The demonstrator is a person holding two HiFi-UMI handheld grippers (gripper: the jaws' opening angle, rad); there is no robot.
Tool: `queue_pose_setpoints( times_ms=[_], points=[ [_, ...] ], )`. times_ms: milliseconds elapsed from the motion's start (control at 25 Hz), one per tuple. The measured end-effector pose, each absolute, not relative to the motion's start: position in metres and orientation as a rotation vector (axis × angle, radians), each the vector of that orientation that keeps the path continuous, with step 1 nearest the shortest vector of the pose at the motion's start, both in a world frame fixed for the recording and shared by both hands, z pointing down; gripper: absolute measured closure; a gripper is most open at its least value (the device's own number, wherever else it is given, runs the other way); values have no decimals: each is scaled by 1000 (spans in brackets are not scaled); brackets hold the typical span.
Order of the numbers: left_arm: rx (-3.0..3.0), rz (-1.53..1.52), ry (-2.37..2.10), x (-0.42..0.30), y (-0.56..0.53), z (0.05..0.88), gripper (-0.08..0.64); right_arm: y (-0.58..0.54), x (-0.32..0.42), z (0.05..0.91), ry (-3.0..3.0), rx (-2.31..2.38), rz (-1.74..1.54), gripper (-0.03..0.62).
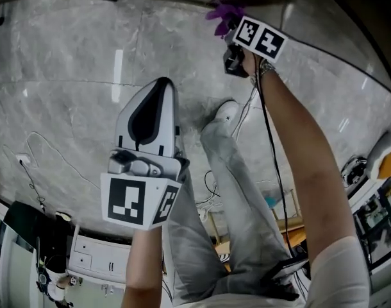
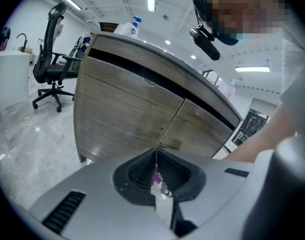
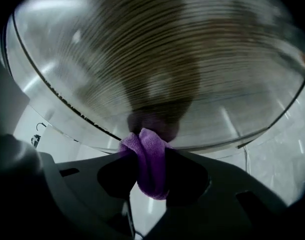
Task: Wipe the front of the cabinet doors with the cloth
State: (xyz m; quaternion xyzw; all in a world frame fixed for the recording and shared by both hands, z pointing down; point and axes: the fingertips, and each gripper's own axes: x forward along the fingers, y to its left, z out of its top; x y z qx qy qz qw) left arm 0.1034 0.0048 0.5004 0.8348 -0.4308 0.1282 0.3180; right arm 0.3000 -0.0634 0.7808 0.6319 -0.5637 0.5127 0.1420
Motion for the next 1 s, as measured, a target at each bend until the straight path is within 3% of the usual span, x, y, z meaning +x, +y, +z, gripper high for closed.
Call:
queue_pose_setpoints(
  times_ms=[280, 640, 1000],
  points=[
    [2242, 312, -1071, 171, 15, 499, 543, -18, 374, 800, -1538, 1818, 1478, 454],
    [2284, 375, -993, 255, 52, 500, 543, 64, 534, 798, -1378, 1894, 1408, 454],
    [2332, 378, -924, 271, 33, 485, 543, 85, 558, 773, -1259, 2066, 1438, 454]
  ],
)
